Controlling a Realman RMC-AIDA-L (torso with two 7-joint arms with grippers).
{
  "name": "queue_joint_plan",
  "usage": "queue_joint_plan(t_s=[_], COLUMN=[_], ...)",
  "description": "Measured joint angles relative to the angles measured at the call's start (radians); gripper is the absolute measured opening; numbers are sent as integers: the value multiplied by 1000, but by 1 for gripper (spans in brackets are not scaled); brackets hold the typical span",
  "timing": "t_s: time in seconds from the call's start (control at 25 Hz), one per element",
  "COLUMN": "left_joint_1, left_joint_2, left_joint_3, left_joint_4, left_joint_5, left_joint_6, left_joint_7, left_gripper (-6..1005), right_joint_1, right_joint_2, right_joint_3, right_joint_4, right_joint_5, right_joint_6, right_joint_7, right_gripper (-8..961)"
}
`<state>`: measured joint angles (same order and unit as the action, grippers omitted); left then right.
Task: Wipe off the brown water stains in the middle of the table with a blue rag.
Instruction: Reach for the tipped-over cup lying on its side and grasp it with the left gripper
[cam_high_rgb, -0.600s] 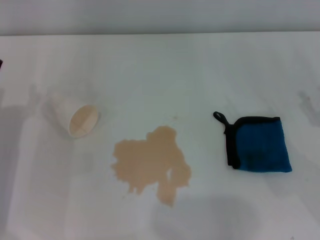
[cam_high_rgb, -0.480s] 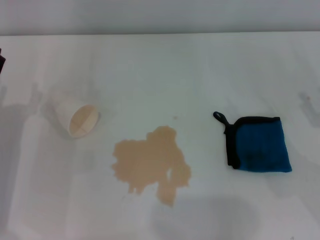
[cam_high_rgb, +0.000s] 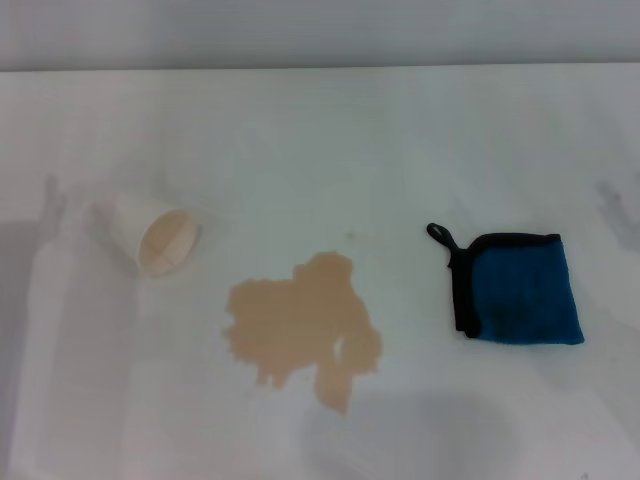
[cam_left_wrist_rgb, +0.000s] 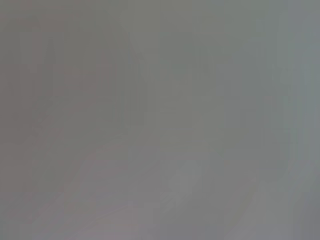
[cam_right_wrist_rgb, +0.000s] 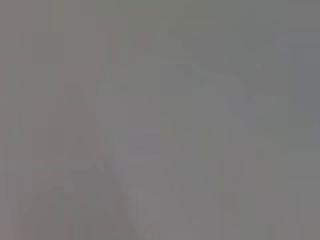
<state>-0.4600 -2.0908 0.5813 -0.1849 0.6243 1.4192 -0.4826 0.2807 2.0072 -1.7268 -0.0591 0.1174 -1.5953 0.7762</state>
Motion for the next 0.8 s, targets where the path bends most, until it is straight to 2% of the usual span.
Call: queue_joint_plan(t_s=[0.32,0.4,0.8], left_joint_1=[0,1,3], left_joint_2=[7,8,19], left_joint_3=[2,10,13], left_joint_4=[28,70,275], left_joint_5=[6,16,232], left_joint_6=[4,13,12], left_joint_7=[-82,-116,-303], left_gripper=[864,863,862], right_joint_1=[3,4,4], right_joint_2=[-1,-1,-1], right_joint_3=[3,1,-1], right_joint_4=[-1,-4,-5], right_joint_5=[-1,-2,-2], right_joint_6=[1,2,-1], right_joint_7=[27,27,27], right_gripper=[731,731,731])
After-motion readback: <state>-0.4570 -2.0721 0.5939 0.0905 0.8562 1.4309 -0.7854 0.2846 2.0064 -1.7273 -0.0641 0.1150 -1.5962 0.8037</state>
